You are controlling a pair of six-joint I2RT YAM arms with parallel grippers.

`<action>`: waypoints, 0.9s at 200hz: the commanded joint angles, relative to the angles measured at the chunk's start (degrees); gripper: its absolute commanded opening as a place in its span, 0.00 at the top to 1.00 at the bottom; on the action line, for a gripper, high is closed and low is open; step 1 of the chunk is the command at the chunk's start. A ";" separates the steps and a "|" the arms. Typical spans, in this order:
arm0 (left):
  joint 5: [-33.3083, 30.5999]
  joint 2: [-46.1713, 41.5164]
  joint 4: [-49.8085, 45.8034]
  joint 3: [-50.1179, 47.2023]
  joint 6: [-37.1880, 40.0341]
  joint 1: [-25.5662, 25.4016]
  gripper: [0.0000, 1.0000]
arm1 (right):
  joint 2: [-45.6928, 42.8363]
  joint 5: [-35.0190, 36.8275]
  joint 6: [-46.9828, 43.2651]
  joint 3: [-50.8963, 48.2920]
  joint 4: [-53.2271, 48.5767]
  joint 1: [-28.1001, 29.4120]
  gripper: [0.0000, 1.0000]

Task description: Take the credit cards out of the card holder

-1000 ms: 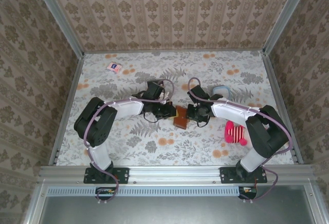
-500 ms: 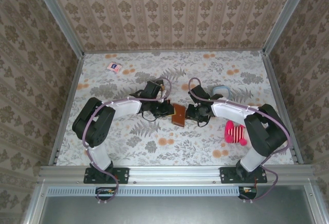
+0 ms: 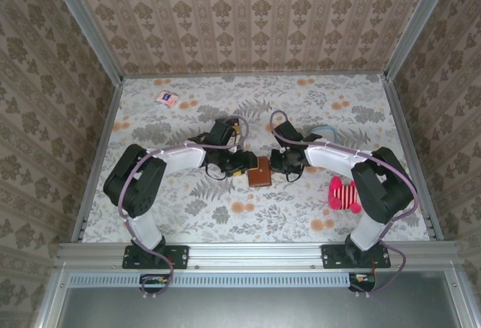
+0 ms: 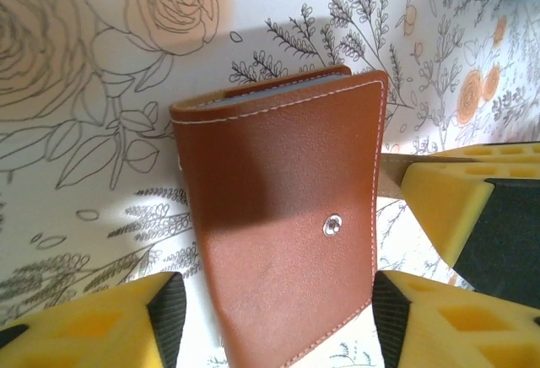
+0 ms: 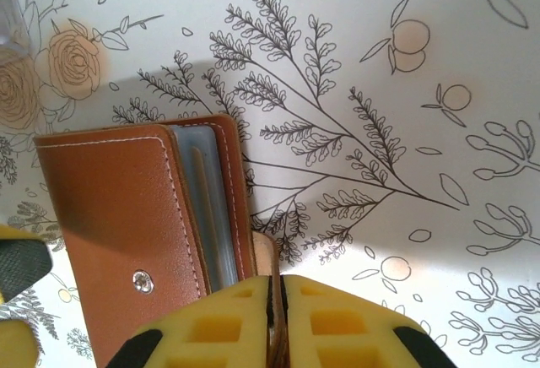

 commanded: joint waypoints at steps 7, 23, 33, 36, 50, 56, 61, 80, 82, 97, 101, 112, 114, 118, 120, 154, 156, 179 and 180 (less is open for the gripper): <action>-3.18 -4.42 -2.16 -1.48 -0.18 1.42 0.31 | -3.49 0.79 -6.07 1.85 -3.82 -0.26 0.89; -5.38 -6.04 -2.77 -2.36 -0.42 1.72 0.25 | -4.83 -1.30 -8.00 2.11 -4.05 -0.26 0.89; -7.06 -7.06 -2.88 -2.97 -0.78 1.90 0.09 | -5.29 -2.92 -8.79 2.27 -3.94 -0.26 0.90; -7.54 -7.60 -2.84 -3.27 -0.93 2.02 0.06 | -5.30 -3.43 -9.03 2.35 -3.81 -0.26 0.90; -8.80 -9.24 -2.01 -4.73 -1.68 2.64 0.00 | -5.52 -5.91 -9.26 2.71 -2.88 0.07 0.90; -9.00 -9.85 -1.55 -5.28 -2.09 3.05 0.00 | -5.67 -6.67 -9.22 2.85 -2.34 0.29 0.90; -9.29 -10.47 -1.36 -5.70 -2.35 3.36 0.00 | -5.86 -7.29 -9.18 2.89 -1.78 0.51 0.90; -10.67 -12.51 -1.30 -7.10 -3.03 4.50 0.00 | -6.45 -9.17 -8.69 3.48 -0.09 1.17 0.90; -10.85 -12.79 -1.31 -7.23 -3.08 4.59 0.00 | -6.48 -9.46 -8.63 3.56 0.06 1.22 0.90; -12.43 -14.54 -1.14 -8.56 -3.83 5.51 0.00 | -6.40 -11.27 -8.42 4.28 1.16 1.57 0.90; -12.83 -14.99 -0.99 -9.00 -4.02 5.77 0.00 | -6.21 -11.97 -8.35 4.55 1.48 1.70 0.90; -13.53 -16.30 -0.48 -10.07 -4.72 6.56 0.00 | -5.99 -13.08 -8.03 4.91 2.30 2.00 0.89; -13.68 -16.58 -0.36 -10.35 -4.89 6.69 0.00 | -5.91 -13.27 -7.99 5.04 2.50 2.08 0.89; -13.95 -16.98 -0.24 -10.70 -5.17 7.00 0.00 | -5.61 -13.67 -7.81 5.26 2.91 2.18 0.89; -14.11 -17.23 -0.14 -11.00 -5.23 7.11 0.00 | -5.60 -13.99 -7.67 5.35 3.14 2.27 0.89; -15.63 -20.86 0.38 -13.50 -6.16 9.05 0.00 | -4.32 -16.55 -6.23 6.95 5.96 3.25 0.89; -15.74 -21.10 0.36 -13.57 -6.24 9.14 0.00 | -4.28 -16.77 -6.15 7.08 6.06 3.30 0.89; -17.51 -23.57 0.19 -15.17 -7.30 9.96 0.00 | -2.97 -17.49 -6.02 8.08 6.43 3.69 0.89; -17.66 -23.71 0.23 -15.22 -7.49 9.97 0.00 | -2.92 -17.49 -6.03 8.18 6.46 3.74 0.89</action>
